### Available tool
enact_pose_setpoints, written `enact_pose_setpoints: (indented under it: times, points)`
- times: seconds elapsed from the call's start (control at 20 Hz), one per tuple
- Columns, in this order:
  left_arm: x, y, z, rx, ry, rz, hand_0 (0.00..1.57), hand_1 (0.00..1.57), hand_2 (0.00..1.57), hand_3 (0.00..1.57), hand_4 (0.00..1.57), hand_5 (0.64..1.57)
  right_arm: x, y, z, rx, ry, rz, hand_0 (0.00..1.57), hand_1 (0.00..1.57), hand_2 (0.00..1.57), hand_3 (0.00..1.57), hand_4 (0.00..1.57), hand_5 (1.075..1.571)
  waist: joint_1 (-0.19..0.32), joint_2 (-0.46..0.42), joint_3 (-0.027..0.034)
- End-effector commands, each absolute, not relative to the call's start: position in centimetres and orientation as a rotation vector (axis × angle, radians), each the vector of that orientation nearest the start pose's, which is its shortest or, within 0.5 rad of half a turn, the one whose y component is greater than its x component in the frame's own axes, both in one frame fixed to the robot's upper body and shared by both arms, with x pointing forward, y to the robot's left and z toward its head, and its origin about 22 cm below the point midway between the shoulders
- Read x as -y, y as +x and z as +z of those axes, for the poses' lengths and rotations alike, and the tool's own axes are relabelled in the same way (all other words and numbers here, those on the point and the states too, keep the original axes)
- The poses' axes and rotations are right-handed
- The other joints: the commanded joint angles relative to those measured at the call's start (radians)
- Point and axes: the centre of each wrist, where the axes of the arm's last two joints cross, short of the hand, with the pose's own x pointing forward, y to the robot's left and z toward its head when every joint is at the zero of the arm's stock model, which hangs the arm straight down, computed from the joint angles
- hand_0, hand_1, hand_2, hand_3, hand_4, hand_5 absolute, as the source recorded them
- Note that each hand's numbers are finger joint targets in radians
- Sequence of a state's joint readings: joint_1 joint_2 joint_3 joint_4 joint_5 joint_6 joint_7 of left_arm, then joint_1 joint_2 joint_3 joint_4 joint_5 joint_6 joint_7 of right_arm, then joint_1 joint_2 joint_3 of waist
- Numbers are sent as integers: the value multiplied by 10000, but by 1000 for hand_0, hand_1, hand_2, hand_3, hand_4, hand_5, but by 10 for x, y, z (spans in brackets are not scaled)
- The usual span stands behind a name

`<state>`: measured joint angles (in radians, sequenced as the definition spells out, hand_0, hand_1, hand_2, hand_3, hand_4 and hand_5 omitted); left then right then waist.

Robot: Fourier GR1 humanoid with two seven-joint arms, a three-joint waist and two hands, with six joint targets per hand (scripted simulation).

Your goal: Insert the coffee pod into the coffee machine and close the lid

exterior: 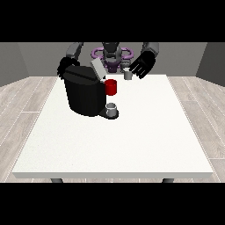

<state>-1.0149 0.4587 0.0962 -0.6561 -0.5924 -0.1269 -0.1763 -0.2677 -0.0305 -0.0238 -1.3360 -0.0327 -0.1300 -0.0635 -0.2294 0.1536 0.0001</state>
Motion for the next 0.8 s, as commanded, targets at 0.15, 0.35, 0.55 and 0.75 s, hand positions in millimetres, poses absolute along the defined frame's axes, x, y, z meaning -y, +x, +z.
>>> enact_pose_setpoints:
  times: [0.15, 0.35, 0.55, 0.75]
  points:
    - [-282, 456, 232, 16982, 7084, -8207, 1282, 1282, 1332, 1269, 479, 1571, 210, 323, 44, 16959, -619, -132, 0, 0, 0, 0, 502, 1571, -409, 521, 0]
    - [-263, 458, 219, 16847, 7090, -8458, 1278, 1278, 1332, 1265, 519, 1571, 212, 308, 22, 16907, -559, -41, 0, 0, 0, 0, 520, 1571, -558, 368, 3]
    - [-271, 459, 262, 17396, 7454, -8371, 1262, 1262, 1297, 1237, 494, 1571, 200, 327, 51, 17441, -620, -283, 0, 0, 0, 0, 526, 1571, -573, 1092, 1]
    - [-276, 458, 242, 17257, 7340, -8579, 1307, 1307, 1328, 1239, 487, 1571, 210, 321, 47, 17419, -760, -224, 0, 0, 0, 0, 480, 1571, -593, 1049, 0]
